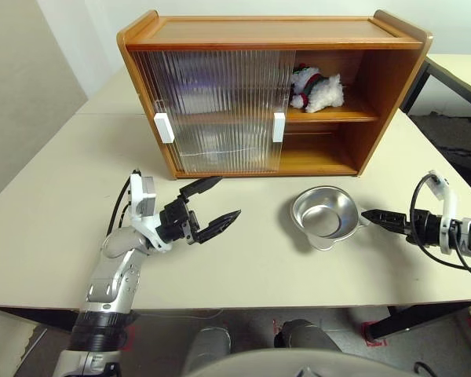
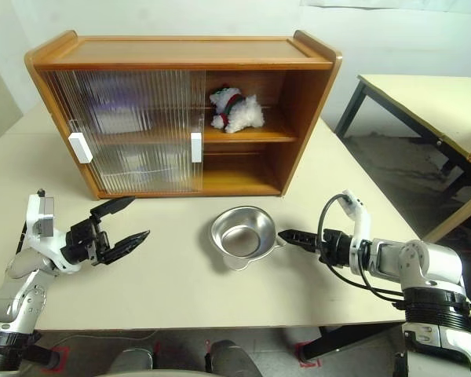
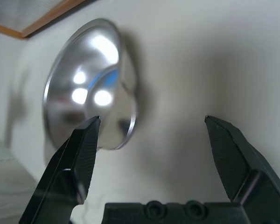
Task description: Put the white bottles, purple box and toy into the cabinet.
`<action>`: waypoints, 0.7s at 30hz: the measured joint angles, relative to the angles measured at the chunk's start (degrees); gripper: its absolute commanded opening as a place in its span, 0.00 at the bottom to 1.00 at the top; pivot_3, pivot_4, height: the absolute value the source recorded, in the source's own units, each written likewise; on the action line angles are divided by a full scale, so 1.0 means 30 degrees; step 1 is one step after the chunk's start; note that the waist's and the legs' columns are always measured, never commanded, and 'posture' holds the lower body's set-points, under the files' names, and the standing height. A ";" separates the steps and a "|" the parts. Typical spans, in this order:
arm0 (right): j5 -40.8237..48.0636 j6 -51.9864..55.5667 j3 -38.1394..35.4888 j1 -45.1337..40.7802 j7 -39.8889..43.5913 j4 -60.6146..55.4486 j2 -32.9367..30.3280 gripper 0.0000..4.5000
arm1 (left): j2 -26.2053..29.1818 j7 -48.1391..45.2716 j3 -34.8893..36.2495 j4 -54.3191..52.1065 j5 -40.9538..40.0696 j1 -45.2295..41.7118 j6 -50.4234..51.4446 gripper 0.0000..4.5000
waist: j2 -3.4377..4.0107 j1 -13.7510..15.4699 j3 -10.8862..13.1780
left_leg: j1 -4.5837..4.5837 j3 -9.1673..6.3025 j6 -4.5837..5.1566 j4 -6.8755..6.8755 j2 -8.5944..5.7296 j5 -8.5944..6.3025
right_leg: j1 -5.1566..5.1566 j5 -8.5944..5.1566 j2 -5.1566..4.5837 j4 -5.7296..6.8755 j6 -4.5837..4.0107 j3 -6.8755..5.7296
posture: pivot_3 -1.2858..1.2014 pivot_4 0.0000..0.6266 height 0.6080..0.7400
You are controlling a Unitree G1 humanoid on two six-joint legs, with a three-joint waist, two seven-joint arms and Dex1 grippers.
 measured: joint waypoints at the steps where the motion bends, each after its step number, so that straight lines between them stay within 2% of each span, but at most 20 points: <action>1: 0.0087 0.0169 -0.0001 0.0000 0.0020 -0.0123 0.0008 0.79 | 0.0000 0.0001 0.0000 0.0000 0.0001 -0.0003 0.0000 1.00 | 0.0000 -0.0002 0.0000 | 0.0000 0.0000 0.0000 0.0001 -0.0001 0.0000 | 0.0000 0.0000 0.0000 0.0000 -0.0001 0.0000 | 0.50 0.00 1.00; 8: 0.0809 0.0692 -0.0108 -0.0068 0.0087 -0.0465 0.0541 0.17 | 0.0003 0.0002 0.0001 0.0003 0.0012 -0.0025 0.0000 1.00 | -0.0002 -0.0006 0.0000 | 0.0002 -0.0001 0.0002 0.0004 -0.0003 -0.0002 | 0.0001 -0.0002 -0.0001 0.0001 -0.0004 0.0001 | 0.50 0.00 1.00; 9: 0.1166 0.0718 -0.0209 -0.0230 0.0307 -0.0569 0.0620 0.11 | 0.0017 0.0003 0.0005 0.0012 0.0016 -0.0027 0.0000 1.00 | 0.0007 -0.0031 -0.0006 | 0.0004 0.0001 0.0004 0.0003 -0.0003 -0.0003 | 0.0001 -0.0003 -0.0001 0.0001 -0.0006 0.0001 | 0.50 0.00 1.00; 13: 0.1973 0.0787 -0.0301 -0.0556 0.0852 -0.0977 0.0684 0.00 | 0.0033 0.0002 0.0005 0.0012 0.0018 -0.0158 0.0000 1.00 | -0.0055 -0.0042 -0.0065 | 0.0051 -0.0001 0.0014 0.0002 -0.0005 -0.0010 | 0.0061 -0.0024 0.0001 -0.0002 -0.0019 -0.0006 | 0.50 0.00 1.00; 18: 0.2200 0.0894 -0.0515 -0.0560 0.0849 -0.0974 0.0826 0.00 | 0.0129 -0.0008 0.0006 0.0012 0.0018 -0.0154 0.0000 1.00 | -0.0086 -0.0057 -0.0078 | 0.0071 -0.0005 0.0004 0.0020 -0.0010 -0.0016 | 0.0080 -0.0026 -0.0008 -0.0012 -0.0026 -0.0004 | 0.50 0.00 1.00; 21: 0.2680 0.1588 -0.1516 -0.0790 0.0185 -0.0363 0.1640 0.00 | 0.0145 -0.0020 0.0009 0.0016 0.0016 -0.0152 -0.0001 1.00 | -0.0086 -0.0115 -0.0072 | 0.0068 -0.0014 -0.0001 0.0018 -0.0009 -0.0019 | 0.0063 -0.0024 -0.0015 -0.0008 -0.0035 -0.0002 | 0.50 0.00 1.00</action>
